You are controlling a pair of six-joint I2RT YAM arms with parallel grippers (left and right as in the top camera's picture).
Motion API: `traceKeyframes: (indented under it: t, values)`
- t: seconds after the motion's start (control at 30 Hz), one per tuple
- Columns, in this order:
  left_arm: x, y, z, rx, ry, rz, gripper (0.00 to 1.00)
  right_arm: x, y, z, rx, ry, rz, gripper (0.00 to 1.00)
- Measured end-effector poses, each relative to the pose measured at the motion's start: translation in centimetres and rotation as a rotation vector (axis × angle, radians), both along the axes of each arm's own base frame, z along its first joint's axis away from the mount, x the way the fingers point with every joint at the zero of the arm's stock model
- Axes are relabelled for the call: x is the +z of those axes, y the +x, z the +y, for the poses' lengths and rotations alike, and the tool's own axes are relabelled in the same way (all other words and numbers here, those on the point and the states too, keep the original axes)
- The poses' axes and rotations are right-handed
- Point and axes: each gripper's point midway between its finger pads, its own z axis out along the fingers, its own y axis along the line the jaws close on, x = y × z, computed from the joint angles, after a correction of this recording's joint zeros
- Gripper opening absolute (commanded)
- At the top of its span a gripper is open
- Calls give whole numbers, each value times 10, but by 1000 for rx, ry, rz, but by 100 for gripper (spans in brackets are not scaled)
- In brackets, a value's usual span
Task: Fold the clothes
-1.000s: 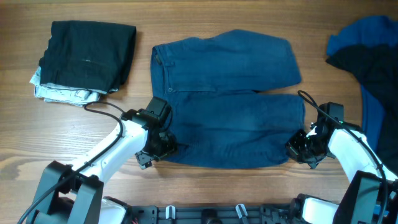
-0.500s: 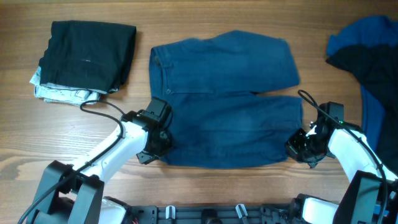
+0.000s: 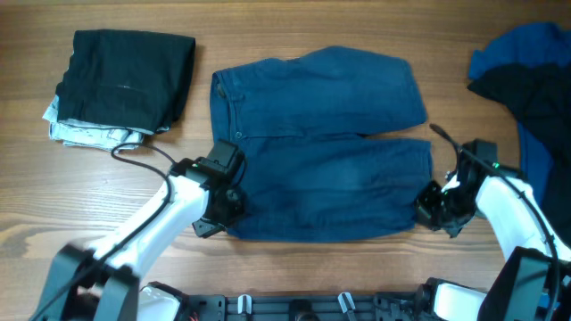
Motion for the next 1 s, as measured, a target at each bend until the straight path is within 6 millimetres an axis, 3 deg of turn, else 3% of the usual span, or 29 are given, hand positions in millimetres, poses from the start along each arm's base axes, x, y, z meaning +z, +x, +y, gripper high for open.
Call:
traceKeyframes:
  t: [0.13, 0.3, 0.53, 0.67, 0.8, 1.0]
  values:
    - [37, 11, -8, -47, -39, -87, 4, 26, 21, -6, 20, -15, -52, 4]
    - [81, 17, -19, -99, -84, -188, 4, 60, 34, -11, 37, -34, -89, 4]
    - [116, 11, -27, -142, -98, -212, 4, 110, 43, -15, 89, -51, -128, 4]
    - [143, 31, -31, -137, -104, -310, 4, 142, 64, -21, 111, -84, -230, 4]
    - [156, 57, -29, -116, -76, -429, 4, 166, 82, -25, 125, -113, -320, 4]
    - [170, 95, -20, -42, -85, -564, 4, 184, 118, -27, 148, -142, -477, 4]
